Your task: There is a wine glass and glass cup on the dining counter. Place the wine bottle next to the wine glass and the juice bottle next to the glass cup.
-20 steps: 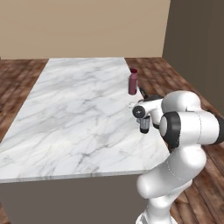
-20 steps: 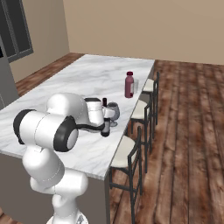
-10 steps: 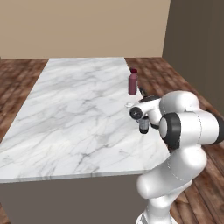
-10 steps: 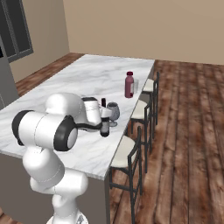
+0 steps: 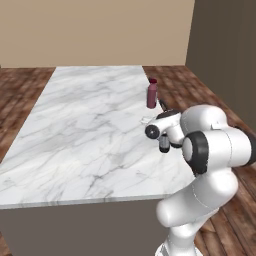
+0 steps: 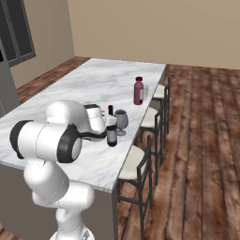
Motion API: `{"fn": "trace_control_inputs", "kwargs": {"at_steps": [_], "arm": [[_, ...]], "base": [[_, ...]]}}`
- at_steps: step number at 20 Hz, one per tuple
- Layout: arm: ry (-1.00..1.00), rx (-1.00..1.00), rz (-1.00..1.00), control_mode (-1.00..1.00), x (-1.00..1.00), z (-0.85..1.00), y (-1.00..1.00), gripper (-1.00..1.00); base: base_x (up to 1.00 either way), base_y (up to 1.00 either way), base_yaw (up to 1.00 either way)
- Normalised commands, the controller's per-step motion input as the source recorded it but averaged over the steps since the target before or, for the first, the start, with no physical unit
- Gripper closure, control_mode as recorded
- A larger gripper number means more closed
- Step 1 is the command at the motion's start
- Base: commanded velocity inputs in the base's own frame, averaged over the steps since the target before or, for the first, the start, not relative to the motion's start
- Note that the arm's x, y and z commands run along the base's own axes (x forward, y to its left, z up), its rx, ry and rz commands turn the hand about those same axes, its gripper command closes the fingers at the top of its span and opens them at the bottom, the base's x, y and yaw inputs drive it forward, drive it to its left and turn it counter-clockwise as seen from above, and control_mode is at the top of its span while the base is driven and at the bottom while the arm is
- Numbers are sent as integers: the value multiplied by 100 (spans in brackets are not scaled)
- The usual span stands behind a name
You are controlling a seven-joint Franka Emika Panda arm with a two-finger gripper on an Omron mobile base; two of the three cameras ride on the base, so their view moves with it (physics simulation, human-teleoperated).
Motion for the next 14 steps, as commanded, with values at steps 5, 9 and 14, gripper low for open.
{"fn": "trace_control_inputs", "kwargs": {"at_steps": [5, 9, 14], "arm": [[0, 0, -1, -100, -15, 0, 14, -100], [0, 1, -1, -100, -18, 0, 18, -100], [0, 1, 0, -100, -3, 0, 11, -100]], "base": [[0, 0, 0], [0, 0, 0], [0, 0, 0]]}}
